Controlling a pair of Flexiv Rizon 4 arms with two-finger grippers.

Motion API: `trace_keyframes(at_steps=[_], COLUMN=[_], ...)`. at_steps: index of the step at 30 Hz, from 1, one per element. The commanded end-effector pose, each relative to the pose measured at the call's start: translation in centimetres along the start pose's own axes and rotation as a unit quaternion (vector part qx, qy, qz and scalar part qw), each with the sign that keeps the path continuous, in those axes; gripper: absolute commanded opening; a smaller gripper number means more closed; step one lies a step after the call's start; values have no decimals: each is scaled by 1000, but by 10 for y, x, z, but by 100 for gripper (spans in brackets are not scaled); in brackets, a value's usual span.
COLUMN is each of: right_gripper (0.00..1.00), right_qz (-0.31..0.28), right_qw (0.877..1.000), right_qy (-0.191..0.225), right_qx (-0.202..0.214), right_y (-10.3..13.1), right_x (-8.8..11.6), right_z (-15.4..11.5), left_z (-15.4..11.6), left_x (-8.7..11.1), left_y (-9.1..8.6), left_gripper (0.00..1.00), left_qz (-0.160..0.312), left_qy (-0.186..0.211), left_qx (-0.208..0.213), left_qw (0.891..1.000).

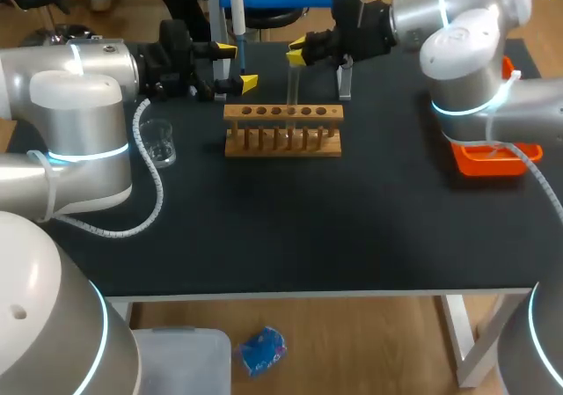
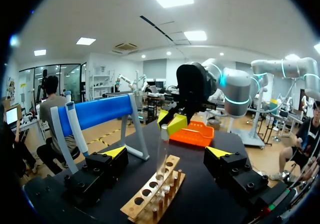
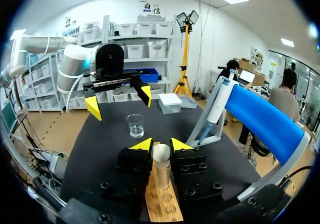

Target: Invert the test tube, pick up the pipette, mount the tip to pipette, aspirate from beaker and dispense into the tube, eject the tip, return the pipette, and cap with the stopper.

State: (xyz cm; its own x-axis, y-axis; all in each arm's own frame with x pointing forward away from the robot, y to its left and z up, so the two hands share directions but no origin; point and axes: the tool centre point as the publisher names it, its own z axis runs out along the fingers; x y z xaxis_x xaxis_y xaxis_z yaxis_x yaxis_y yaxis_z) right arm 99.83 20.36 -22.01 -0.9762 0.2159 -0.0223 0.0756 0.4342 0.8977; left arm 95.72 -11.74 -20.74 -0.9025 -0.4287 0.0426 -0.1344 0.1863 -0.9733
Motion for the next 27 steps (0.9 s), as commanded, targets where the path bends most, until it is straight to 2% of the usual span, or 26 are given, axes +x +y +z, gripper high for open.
trace_keyframes(at_steps=[1,27], right_gripper=[0,0], right_qz=[0,11], right_qw=[1000,1000], right_qy=[-1,3], right_qx=[0,11], right_y=[-1,-25], right_x=[3,7], right_z=[-4,6], left_z=[1,1], left_x=[1,1], left_y=[1,1], left_gripper=[100,100], left_qz=[1,1], left_qy=[-3,-3], left_qx=[2,2], left_qw=[1000,1000])
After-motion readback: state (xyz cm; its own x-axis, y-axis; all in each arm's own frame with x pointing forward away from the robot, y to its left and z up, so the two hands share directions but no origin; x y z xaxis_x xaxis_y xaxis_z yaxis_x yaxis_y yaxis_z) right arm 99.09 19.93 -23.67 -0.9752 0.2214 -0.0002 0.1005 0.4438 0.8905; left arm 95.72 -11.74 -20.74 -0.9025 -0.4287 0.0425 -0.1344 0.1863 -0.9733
